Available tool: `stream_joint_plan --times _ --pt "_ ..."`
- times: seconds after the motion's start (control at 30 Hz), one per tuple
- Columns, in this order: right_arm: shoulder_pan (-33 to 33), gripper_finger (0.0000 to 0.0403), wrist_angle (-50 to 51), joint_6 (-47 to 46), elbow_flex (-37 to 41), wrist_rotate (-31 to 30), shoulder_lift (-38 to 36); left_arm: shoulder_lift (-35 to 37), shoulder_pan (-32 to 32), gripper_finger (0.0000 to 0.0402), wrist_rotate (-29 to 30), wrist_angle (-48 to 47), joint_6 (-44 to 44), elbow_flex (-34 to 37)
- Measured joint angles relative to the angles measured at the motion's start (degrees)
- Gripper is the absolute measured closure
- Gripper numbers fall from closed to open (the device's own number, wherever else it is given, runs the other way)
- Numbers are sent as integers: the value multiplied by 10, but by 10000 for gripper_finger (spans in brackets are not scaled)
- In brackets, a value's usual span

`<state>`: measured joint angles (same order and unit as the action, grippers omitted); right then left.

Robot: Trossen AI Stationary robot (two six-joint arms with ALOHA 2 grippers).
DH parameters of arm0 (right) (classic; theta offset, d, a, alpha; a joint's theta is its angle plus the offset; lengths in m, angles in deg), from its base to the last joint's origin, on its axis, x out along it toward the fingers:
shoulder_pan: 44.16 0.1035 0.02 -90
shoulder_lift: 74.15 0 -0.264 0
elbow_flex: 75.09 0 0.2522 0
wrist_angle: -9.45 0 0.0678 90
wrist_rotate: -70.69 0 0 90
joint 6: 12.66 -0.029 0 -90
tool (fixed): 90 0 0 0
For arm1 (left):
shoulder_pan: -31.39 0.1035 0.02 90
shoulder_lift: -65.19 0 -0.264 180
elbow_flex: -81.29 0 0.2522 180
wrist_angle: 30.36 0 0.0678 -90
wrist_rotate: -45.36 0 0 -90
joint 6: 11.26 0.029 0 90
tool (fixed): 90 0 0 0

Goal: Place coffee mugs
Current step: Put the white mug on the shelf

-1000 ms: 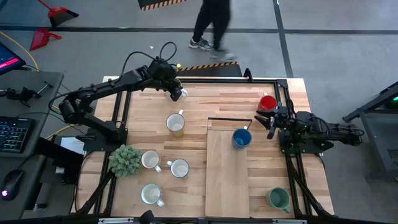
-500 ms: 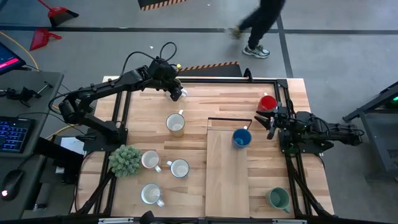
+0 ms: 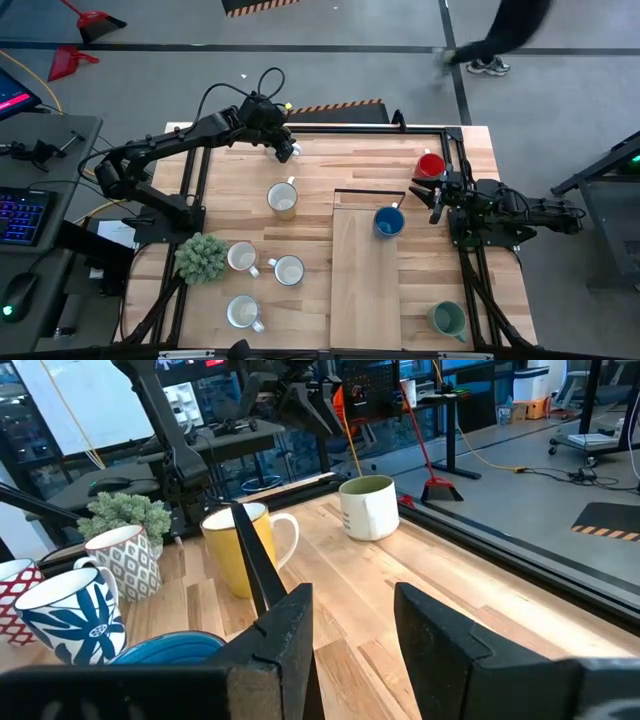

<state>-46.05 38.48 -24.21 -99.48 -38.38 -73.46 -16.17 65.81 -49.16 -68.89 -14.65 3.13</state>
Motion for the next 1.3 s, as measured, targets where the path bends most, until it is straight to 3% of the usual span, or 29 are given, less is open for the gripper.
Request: stream_joint_plan --times 1.3 --pt "0 277 0 0 0 0 0 0 -23 273 0 -9 -20 0"
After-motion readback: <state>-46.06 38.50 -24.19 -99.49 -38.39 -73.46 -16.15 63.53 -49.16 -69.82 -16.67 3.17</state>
